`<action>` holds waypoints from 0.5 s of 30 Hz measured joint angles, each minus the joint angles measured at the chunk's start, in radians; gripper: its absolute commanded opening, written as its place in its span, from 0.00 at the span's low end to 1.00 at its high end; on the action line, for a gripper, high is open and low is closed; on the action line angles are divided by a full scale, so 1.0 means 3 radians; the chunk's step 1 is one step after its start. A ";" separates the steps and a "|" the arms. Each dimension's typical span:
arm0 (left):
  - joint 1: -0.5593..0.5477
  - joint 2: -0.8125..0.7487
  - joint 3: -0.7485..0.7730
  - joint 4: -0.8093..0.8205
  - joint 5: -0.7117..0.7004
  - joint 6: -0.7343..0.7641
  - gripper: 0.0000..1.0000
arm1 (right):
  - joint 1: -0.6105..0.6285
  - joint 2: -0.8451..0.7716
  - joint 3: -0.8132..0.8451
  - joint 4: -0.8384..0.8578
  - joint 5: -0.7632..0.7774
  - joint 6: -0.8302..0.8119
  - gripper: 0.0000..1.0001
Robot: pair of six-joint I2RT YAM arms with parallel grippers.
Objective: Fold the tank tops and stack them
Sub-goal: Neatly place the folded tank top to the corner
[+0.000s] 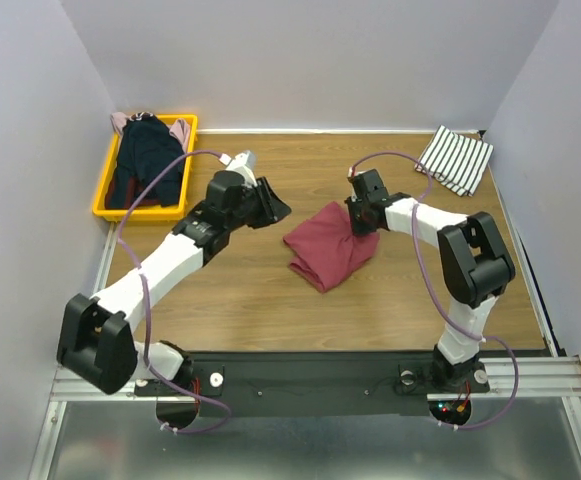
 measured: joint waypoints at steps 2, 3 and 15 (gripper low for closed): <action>0.0122 -0.0144 0.0064 -0.0108 -0.0009 0.0128 0.41 | -0.0020 0.0106 0.0158 -0.0025 0.0212 -0.0118 0.01; 0.0167 -0.0188 0.0075 -0.0159 -0.0009 0.0184 0.41 | -0.0039 0.0159 0.0231 -0.0033 0.0318 -0.0175 0.00; 0.0463 -0.0245 0.0078 -0.0567 0.0045 0.0659 0.41 | -0.0650 0.0693 0.1264 -0.0120 0.1047 -0.0743 0.00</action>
